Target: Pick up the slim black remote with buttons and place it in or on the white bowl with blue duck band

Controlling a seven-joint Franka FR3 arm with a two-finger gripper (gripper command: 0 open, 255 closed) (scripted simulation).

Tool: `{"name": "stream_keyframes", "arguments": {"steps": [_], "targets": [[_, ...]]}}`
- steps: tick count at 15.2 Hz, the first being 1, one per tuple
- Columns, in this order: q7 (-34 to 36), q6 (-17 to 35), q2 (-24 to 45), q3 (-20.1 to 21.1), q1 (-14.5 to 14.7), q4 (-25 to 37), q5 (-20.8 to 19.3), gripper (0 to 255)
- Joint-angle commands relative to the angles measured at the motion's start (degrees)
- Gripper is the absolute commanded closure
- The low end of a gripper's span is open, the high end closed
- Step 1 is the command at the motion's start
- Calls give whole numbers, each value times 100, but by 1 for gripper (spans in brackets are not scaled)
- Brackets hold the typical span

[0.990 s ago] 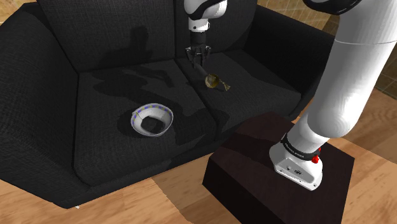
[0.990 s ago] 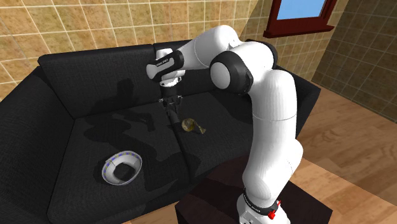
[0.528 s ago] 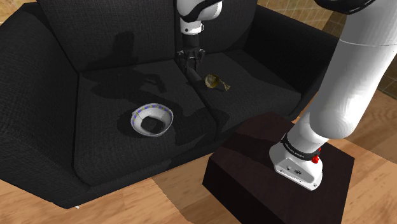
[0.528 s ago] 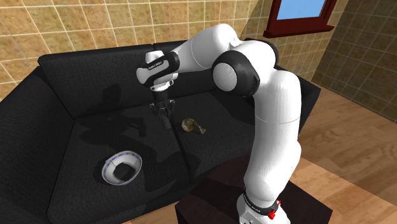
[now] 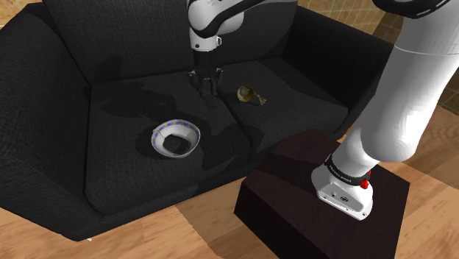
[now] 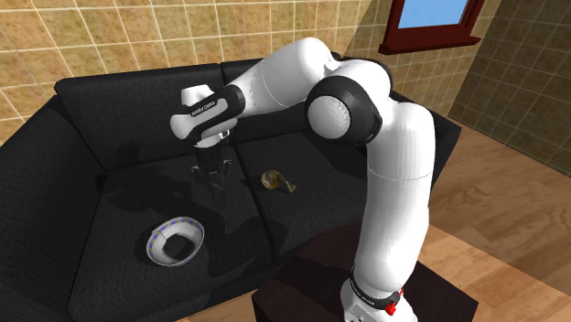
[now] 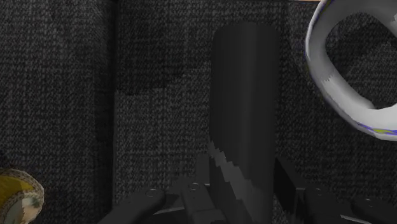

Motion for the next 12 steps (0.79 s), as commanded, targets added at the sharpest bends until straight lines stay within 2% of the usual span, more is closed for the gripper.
{"name": "stream_keyframes", "arguments": {"steps": [1,12], "targets": [[244,34,15,100,148,16,17,255],[1618,199,468,623,1028,508,8,255]]}}
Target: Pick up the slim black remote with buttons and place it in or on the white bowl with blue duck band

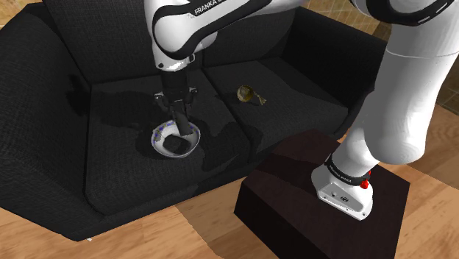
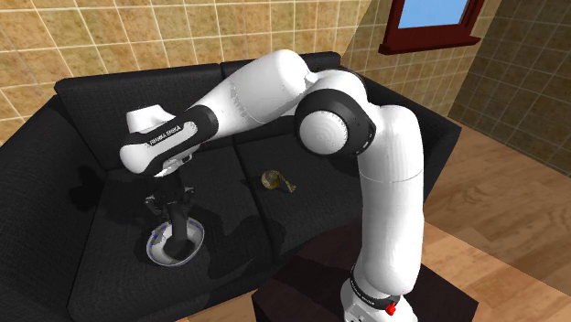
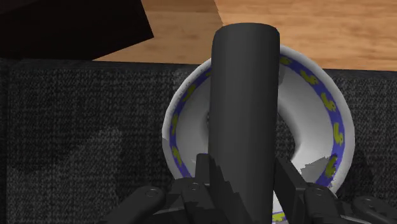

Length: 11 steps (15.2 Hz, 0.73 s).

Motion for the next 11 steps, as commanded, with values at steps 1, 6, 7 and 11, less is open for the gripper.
{"name": "stream_keyframes", "arguments": {"steps": [1,6,7,11], "targets": [[357,8,171,114,231,217,-31,255],[321,331,343,104,246,62,-42,255],[314,395,381,102,249,35,-45,255],[288,646,539,94,261,-60,-56,255]]}}
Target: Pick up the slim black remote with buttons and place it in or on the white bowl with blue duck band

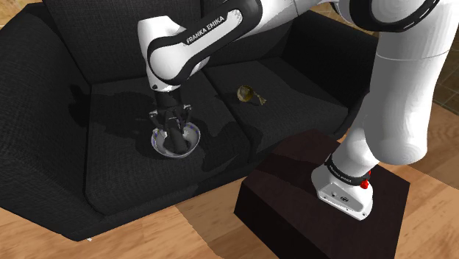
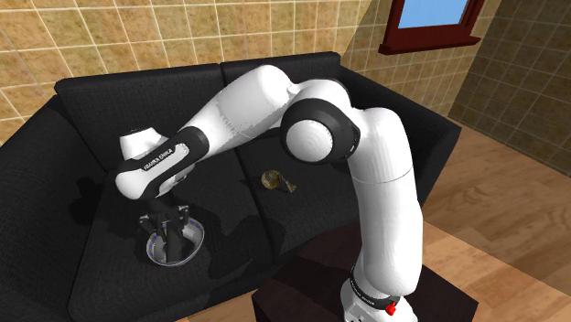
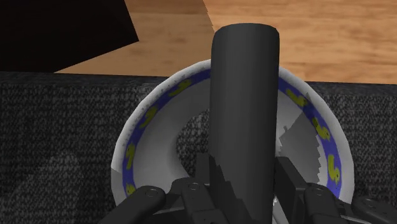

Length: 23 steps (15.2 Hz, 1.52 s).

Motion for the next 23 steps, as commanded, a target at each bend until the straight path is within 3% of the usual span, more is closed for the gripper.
{"name": "stream_keyframes", "arguments": {"steps": [1,9,10,15,19,23], "targets": [[-9,119,80,-4,8,-35,-7,255],[-9,118,82,-4,8,-32,-7,255],[-8,118,82,-4,8,-33,-7,0],[-8,118,82,-4,8,-32,-7,0],[-11,-533,-176,-19,-64,355,-2,0],[-11,-533,-176,-19,-64,355,-2,0]]}}
